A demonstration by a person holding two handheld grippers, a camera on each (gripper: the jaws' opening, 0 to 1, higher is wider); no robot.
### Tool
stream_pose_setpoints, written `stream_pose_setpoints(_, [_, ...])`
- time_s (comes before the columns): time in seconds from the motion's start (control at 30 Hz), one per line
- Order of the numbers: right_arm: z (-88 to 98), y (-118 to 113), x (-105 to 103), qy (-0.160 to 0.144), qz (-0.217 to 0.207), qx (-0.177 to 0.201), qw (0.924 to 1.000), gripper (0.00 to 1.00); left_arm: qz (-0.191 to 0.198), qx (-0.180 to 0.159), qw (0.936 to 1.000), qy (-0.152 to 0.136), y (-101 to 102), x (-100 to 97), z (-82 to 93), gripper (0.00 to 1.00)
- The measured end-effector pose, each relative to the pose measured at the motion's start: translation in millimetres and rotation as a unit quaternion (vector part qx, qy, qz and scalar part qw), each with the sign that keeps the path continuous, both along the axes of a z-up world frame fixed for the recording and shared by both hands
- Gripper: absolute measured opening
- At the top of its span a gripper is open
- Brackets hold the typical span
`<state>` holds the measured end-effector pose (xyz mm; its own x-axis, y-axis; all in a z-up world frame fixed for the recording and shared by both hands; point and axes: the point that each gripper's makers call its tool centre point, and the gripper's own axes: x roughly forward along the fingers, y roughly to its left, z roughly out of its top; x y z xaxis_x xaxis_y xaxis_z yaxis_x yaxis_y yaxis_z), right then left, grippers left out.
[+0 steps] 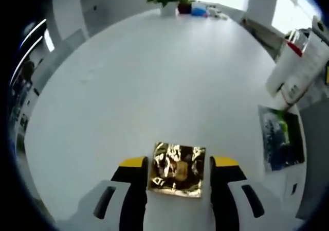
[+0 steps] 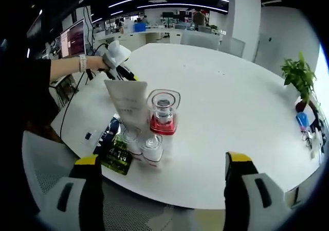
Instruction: Arrange the skincare products in the storage area until every visible bottle or jar stands upright without overlapping.
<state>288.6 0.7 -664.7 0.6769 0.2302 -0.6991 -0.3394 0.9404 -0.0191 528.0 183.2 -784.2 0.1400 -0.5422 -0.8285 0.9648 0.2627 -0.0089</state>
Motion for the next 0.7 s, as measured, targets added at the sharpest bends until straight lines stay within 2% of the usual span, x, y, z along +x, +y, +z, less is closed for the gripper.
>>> stream_pose_setpoints(0.3, [-2.3, -0.6, -1.6, 0.004, 0.001, -0.004, 1.0, 1.0, 0.004, -0.001, 1.0, 0.001, 1.2, 8.6, -2.4, 0.41])
stream_pose_setpoints(0.4, [-1.9, 0.1, -1.6, 0.003, 0.0, -0.002, 1.0, 1.0, 0.009, 0.0, 1.0, 0.001, 1.8, 6.9, -1.9, 0.37])
stream_pose_setpoints(0.7, [-1.1, 0.6, -3.4, 0.003, 0.002, -0.004, 1.0, 1.0, 0.013, 0.005, 0.9999, 0.006, 2.9, 1.3, -1.2, 0.36])
